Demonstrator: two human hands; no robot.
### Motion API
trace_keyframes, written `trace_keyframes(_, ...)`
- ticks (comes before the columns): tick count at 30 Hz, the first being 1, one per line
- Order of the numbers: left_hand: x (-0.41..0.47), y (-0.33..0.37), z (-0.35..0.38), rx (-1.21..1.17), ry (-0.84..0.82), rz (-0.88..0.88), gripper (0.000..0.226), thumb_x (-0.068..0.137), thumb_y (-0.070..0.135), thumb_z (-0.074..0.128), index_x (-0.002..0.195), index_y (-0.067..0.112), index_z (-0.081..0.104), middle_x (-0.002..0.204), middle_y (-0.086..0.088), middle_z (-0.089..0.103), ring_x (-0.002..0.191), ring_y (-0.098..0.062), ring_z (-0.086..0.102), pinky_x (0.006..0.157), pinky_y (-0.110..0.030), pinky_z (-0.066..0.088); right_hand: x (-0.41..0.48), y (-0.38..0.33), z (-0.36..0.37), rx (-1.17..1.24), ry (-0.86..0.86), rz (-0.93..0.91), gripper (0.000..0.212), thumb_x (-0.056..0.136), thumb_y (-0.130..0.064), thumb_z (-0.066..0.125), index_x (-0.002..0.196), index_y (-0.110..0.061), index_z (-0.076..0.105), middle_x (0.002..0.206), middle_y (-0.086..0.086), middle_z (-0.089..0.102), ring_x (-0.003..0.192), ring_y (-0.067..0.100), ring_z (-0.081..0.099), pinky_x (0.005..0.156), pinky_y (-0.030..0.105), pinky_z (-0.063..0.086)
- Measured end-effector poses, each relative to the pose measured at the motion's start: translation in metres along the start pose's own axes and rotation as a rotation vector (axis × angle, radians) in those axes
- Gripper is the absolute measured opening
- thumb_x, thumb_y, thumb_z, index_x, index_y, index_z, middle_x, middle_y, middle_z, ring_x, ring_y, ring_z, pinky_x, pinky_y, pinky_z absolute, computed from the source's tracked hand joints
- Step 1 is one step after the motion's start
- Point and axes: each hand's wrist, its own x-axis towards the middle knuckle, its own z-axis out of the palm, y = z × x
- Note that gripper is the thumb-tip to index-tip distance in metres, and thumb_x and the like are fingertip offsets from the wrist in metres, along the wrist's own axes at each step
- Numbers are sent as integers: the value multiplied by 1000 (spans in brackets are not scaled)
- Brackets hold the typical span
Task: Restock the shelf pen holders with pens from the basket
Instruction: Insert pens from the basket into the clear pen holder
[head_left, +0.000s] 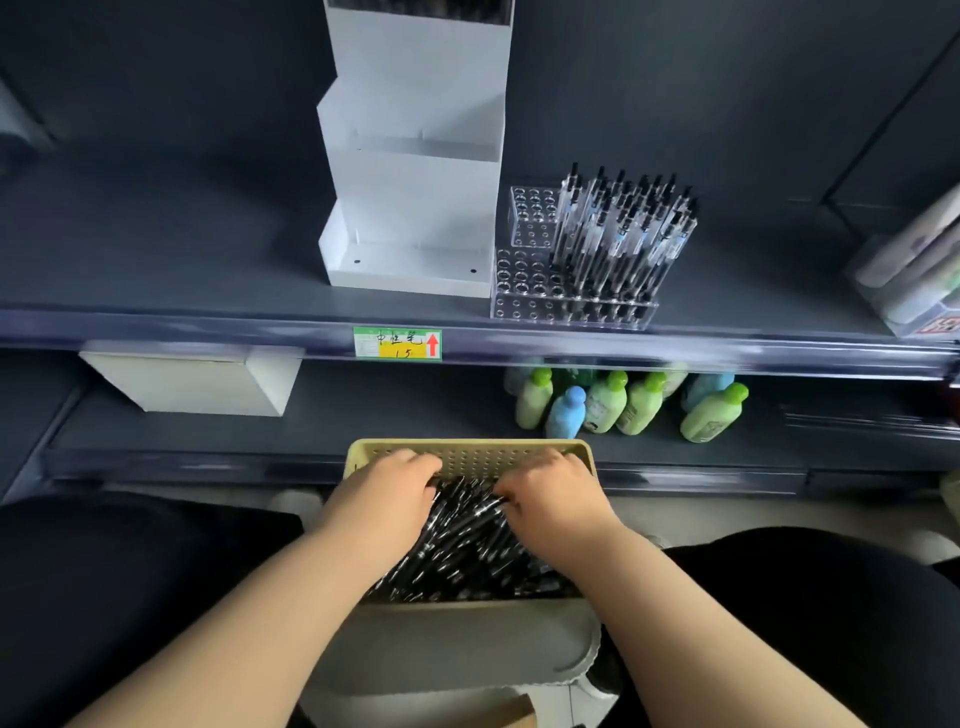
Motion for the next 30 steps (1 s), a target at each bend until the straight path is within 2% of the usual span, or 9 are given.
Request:
trace_keyframes(2,-2,-10,16,65,-83,-32,30,98,27,40,127,25,50,126,8,52,106,-16,56,75,-28,45,2,-4,12,-18,-106,41,22,89,-19,47,103,-20,65,105,1,63,108,24,48,90,32,37)
trace_keyframes(6,7,-27,40,54,-169,-77,28,95,21,44,122,21,54,122,2,55,103,-19,58,87,-36,50,10,-6,28,-15,-286,128,25,90,-19,49,112,-19,62,113,6,62,110,28,52,93,33,41)
trace_keyframes(10,18,-42,55,95,-228,-147,29,93,12,48,118,22,55,112,0,57,93,-19,56,79,-33,53,20,-1,50,76,-400,324,28,89,-11,50,115,-15,60,118,8,61,107,28,58,88,35,49)
trace_keyframes(13,24,-44,66,100,-261,-191,30,91,8,46,117,21,56,109,-3,56,88,-19,51,78,-31,51,22,7,64,26,-466,414,34,93,-5,45,125,-7,54,128,12,55,119,27,53,95,34,46)
trace_keyframes(16,29,-38,75,87,-268,-200,36,90,1,44,119,20,55,112,-4,54,95,-23,51,81,-31,48,23,17,73,69,-457,473,34,98,-7,37,130,-5,50,136,14,48,126,26,45,89,17,42)
trace_keyframes(19,35,-25,80,32,-275,-202,35,90,1,44,118,20,55,119,-3,51,107,-26,50,93,-38,43,26,27,81,127,-387,606,36,96,-7,38,131,-3,48,136,12,49,126,24,47,96,26,42)
trace_keyframes(23,45,-5,88,31,-211,-43,17,91,23,47,103,19,59,91,1,57,74,-19,53,62,-25,38,31,33,86,289,-306,761,36,94,-9,44,129,-4,47,128,11,56,118,26,55,92,28,44)
trace_keyframes(26,49,19,96,-5,-267,55,22,93,19,43,108,19,59,107,-2,56,91,-22,56,70,-29,42,30,30,90,401,-316,805,31,95,-23,49,122,-7,55,120,11,61,110,27,58,85,28,45)
trace_keyframes(30,53,44,104,31,-379,14,25,93,16,47,118,13,52,123,-8,49,111,-27,51,84,-35,44,30,29,100,539,-295,852,32,92,-36,54,110,-10,62,107,8,66,96,25,61,72,25,42)
